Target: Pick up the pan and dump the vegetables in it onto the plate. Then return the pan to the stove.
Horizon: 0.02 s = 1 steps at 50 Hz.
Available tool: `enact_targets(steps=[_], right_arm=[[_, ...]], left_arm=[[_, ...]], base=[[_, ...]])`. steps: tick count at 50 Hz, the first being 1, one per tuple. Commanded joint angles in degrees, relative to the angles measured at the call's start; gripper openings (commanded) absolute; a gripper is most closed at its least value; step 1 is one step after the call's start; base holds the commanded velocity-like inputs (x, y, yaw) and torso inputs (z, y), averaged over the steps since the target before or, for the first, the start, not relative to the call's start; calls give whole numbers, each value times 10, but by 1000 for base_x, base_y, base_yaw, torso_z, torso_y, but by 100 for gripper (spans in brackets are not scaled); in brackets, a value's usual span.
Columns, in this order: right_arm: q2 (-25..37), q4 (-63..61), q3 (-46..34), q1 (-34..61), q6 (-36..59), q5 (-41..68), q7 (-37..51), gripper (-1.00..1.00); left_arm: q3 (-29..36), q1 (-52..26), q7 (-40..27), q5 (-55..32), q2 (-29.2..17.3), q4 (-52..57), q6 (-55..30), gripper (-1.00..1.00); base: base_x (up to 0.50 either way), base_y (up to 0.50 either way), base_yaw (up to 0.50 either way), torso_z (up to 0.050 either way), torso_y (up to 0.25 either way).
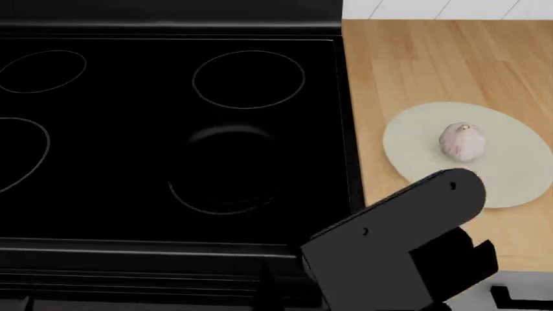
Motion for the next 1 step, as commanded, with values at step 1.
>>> enact_targets(steps=[1], right_arm=[[66, -100, 37, 4, -53, 86, 64, 100]], left_arm=[[0, -5, 0, -1, 2, 0, 1, 100]], base=[[0, 0, 0, 0, 0]])
